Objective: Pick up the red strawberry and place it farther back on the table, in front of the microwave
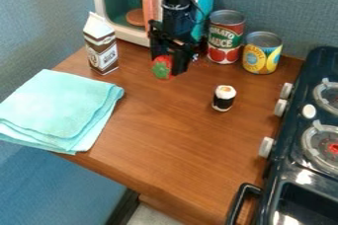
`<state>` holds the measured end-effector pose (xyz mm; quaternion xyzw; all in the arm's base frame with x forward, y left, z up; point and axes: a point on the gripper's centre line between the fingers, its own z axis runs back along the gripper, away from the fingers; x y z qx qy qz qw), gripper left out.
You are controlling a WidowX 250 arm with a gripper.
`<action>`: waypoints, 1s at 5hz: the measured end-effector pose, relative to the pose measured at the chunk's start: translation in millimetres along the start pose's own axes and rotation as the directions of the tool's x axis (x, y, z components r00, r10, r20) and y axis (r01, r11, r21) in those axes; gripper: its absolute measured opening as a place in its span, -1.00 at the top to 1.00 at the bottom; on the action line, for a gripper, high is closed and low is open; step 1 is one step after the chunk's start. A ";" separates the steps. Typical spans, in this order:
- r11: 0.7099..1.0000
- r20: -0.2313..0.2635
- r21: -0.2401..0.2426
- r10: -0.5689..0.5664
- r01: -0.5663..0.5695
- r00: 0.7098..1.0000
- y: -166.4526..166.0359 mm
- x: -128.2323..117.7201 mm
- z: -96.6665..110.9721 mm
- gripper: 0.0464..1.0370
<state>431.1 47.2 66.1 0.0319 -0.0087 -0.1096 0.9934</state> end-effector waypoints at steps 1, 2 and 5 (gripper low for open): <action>1.000 0.013 -0.006 0.011 -0.011 1.000 -1.4 -1.3 -12.1 -0.50; 0.998 0.071 -0.037 0.054 -0.051 0.996 2.1 1.1 -24.7 -0.50; 0.986 0.088 -0.076 0.155 -0.149 0.984 9.4 7.0 -24.2 -0.65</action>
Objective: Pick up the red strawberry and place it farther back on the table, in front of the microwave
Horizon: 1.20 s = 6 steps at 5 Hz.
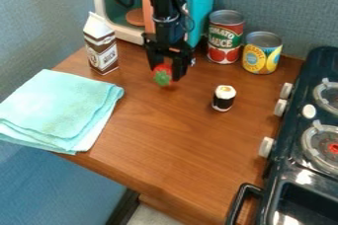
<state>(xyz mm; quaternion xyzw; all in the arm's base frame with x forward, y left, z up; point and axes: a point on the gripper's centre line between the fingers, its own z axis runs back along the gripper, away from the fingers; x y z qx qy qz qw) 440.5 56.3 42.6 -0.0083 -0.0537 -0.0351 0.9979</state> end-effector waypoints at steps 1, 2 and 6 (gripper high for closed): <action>1.000 -0.013 -0.003 0.003 -0.003 1.000 -0.2 -0.1 2.9 -0.96; 1.000 -0.009 -0.002 0.007 -0.007 1.000 0.0 1.3 4.6 -0.95; 1.000 0.122 0.029 0.007 -0.011 0.992 -8.4 -28.1 54.0 -0.94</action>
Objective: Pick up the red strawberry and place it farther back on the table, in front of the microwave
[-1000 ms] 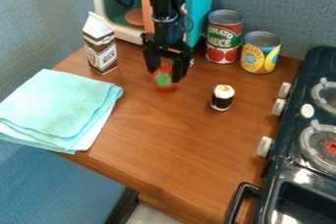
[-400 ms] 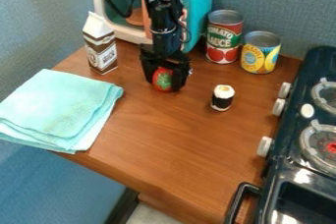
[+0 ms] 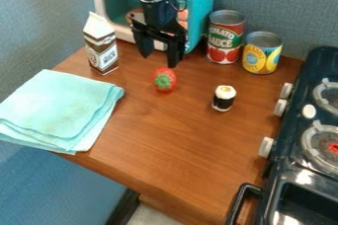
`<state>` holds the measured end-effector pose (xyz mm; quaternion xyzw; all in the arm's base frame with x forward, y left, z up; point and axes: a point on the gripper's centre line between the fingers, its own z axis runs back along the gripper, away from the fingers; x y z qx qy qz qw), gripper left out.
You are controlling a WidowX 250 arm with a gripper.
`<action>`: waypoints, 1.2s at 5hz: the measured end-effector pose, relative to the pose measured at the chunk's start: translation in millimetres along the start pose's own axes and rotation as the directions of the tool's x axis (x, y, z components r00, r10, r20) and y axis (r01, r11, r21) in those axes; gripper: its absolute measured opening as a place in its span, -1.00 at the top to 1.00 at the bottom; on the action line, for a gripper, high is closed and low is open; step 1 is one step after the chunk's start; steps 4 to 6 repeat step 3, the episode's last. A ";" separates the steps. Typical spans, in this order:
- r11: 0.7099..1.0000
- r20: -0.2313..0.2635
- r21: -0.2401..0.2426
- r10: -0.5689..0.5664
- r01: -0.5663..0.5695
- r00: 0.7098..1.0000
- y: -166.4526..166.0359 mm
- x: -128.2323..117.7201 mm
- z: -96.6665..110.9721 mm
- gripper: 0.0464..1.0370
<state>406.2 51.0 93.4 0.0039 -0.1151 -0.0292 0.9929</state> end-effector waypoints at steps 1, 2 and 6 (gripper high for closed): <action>1.000 0.002 -0.002 -0.025 0.025 1.000 -7.0 -11.2 14.7 -0.94; 0.997 -0.011 -0.024 -0.075 0.075 0.997 -32.5 -22.6 20.7 -0.94; 0.992 -0.034 -0.044 -0.119 0.118 0.992 -56.7 -25.0 20.4 -0.94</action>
